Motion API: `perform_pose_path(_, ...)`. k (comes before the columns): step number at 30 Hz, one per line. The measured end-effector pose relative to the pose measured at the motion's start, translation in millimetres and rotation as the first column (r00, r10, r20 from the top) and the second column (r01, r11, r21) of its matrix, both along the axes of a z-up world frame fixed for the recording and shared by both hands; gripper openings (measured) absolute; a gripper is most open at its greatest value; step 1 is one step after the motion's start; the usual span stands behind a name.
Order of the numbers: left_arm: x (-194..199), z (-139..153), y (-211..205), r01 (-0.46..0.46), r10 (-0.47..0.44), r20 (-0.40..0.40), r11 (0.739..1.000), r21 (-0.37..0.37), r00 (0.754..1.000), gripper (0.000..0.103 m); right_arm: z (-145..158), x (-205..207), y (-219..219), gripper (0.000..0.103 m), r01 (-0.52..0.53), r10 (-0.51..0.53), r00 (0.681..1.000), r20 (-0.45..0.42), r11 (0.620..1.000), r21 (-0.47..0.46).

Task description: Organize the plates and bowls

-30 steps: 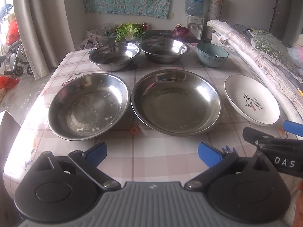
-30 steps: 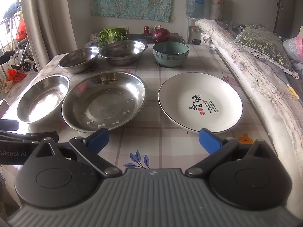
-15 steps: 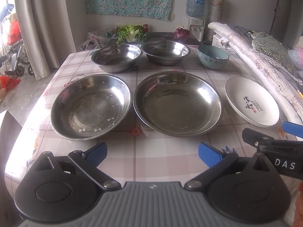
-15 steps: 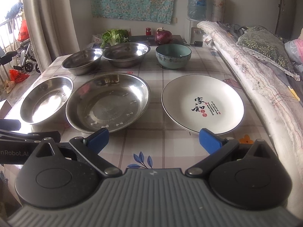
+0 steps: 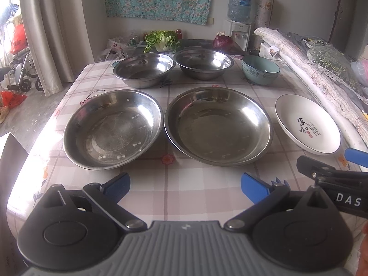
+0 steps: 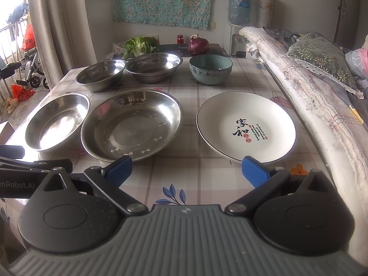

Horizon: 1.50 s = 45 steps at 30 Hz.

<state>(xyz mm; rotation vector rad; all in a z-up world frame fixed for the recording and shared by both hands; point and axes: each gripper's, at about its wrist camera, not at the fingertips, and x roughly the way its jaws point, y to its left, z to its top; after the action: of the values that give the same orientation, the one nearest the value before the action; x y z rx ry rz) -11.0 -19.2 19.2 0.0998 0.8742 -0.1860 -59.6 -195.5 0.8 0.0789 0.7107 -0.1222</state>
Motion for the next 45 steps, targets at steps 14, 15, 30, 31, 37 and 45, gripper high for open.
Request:
perform_pose_path(14, 2, -5, 2, -0.01, 0.01, -0.009, 1.0, 0.005, 1.0, 0.103, 0, 0, -1, 0.102, 0.002, -0.002, 1.0, -0.001, 1.0, 0.0)
perform_pose_path(15, 3, -5, 2, -0.011, 0.011, -0.01, 1.0, 0.006, 1.0, 0.103, 0, 0, -1, 0.102, 0.002, -0.002, 1.0, -0.001, 1.0, 0.0)
perform_pose_path(30, 5, -7, 5, -0.022, 0.023, -0.02, 1.0, 0.017, 1.0, 0.103, -2, 2, -3, 0.102, 0.007, -0.007, 1.0, -0.003, 1.0, -0.01)
perform_pose_path(31, 5, -8, 5, -0.023, 0.023, -0.021, 1.0, 0.018, 1.0, 0.103, -2, 2, -3, 0.102, 0.008, -0.008, 1.0, -0.004, 1.0, -0.011)
perform_pose_path(37, 7, -10, 6, -0.028, 0.028, -0.029, 0.999, 0.02, 0.999, 0.103, -4, 4, -1, 0.102, 0.017, -0.017, 1.0, -0.003, 0.999, -0.03)
perform_pose_path(45, 11, -8, 12, -0.036, 0.036, 0.002, 0.999, 0.04, 0.999, 0.103, -1, 9, 5, 0.102, 0.001, 0.002, 1.0, 0.024, 0.995, -0.099)
